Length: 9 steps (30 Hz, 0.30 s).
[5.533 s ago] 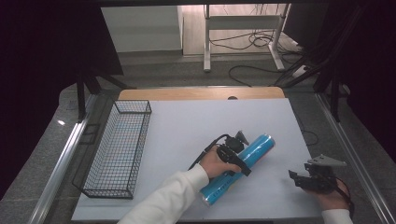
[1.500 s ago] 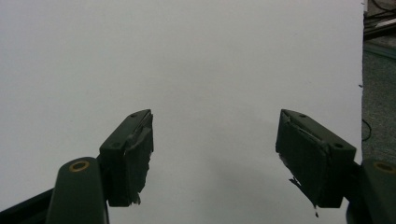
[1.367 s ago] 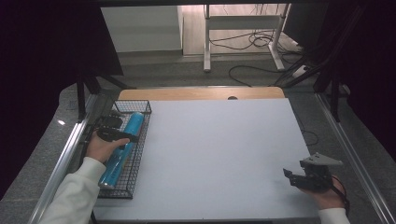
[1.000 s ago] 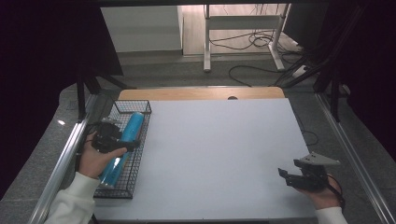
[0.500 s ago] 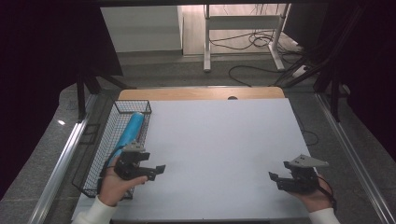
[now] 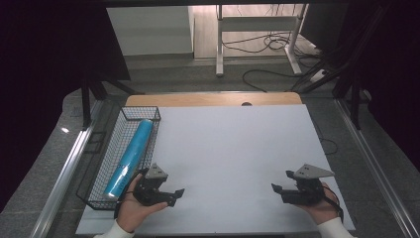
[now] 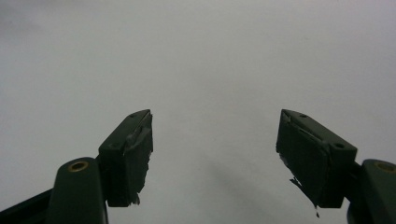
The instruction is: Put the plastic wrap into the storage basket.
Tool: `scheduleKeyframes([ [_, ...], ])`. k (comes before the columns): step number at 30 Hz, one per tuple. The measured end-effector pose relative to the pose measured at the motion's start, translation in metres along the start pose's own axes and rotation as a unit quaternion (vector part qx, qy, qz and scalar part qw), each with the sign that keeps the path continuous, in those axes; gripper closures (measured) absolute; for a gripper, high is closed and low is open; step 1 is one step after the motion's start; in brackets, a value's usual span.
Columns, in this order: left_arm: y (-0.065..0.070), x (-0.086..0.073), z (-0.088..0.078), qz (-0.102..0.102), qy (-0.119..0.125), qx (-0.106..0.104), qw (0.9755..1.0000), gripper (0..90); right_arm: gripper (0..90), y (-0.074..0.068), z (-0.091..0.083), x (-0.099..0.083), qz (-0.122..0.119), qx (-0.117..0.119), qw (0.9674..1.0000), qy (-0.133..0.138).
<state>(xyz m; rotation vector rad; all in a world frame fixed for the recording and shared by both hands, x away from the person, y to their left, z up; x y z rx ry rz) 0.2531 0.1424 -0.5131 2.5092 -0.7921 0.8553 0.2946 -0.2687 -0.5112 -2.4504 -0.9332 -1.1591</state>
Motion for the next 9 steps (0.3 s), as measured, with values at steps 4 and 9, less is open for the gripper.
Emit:
scheduleKeyframes([
  [4, -0.0014, -0.0013, 0.0009, -0.003, 0.001, 0.000, 1.0000, 20.7, 27.0, -0.0017, -0.0007, -0.0001, 0.000, 0.004, 1.0000, 0.001],
  [9, -0.0017, -0.0023, 0.0052, -0.004, -0.001, 0.005, 1.0000, 19.8, 25.3, -0.0018, -0.0052, 0.0022, 0.009, 0.013, 0.9996, 0.023],
])
Point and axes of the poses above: each handheld gripper's, and its own axes: z roughly forward along the jaws, x roughly out of its top, y roughly to its right, the point moved 4 cm from there along z, roughly forward along the jaws, and after that the axes turned 1 degree about -x, right-handed, at the moved point
